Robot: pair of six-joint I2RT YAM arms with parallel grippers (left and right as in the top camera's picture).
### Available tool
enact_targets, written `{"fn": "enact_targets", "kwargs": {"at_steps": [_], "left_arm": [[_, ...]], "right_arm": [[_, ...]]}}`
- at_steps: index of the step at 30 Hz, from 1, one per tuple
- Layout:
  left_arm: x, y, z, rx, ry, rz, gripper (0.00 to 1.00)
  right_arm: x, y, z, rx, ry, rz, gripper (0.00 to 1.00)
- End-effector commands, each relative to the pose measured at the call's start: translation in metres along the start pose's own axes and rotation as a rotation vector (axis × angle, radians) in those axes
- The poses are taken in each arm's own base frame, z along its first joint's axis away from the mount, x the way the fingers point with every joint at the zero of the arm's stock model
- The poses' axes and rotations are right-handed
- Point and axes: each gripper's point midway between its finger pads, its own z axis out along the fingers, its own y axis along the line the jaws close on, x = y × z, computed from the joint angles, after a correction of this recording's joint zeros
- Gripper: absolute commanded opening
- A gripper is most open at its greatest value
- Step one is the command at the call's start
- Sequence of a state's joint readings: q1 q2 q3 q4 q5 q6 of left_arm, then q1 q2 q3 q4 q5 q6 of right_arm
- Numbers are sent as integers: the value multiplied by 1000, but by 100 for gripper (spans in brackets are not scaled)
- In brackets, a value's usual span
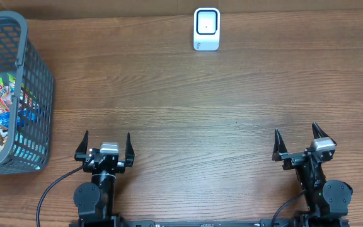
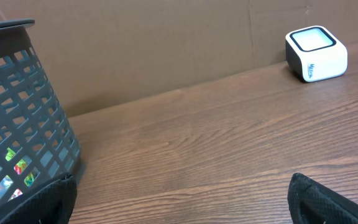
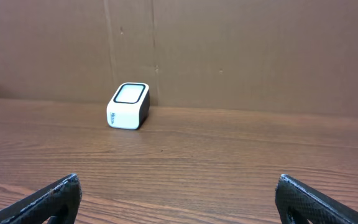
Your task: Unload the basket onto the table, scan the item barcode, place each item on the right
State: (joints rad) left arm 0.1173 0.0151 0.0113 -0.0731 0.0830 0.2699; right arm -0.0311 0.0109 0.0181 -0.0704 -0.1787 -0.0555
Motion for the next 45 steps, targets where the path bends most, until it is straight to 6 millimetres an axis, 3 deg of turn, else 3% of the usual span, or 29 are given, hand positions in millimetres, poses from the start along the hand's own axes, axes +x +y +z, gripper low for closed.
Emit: {"fn": "enact_targets", "kwargs": {"at_steps": [1, 10, 17, 20, 28, 45], "left_arm": [[-1, -3, 0, 14, -12, 24, 100], [-1, -3, 0, 14, -12, 23, 100], [-1, -3, 0, 14, -12, 24, 100], [-1, -3, 0, 14, -12, 23, 100], [-1, -3, 0, 14, -12, 24, 100], [-1, -3, 0, 14, -12, 23, 100]], "right_arm": [[2, 1, 0, -2, -4, 1, 100], [1, 2, 0, -10, -7, 1, 100], [-10, 3, 0, -16, -52, -8, 100], [-12, 12, -1, -68, -57, -11, 100], [-42, 21, -7, -109, -121, -28, 100], [-42, 21, -7, -110, -118, -27, 100]]}}
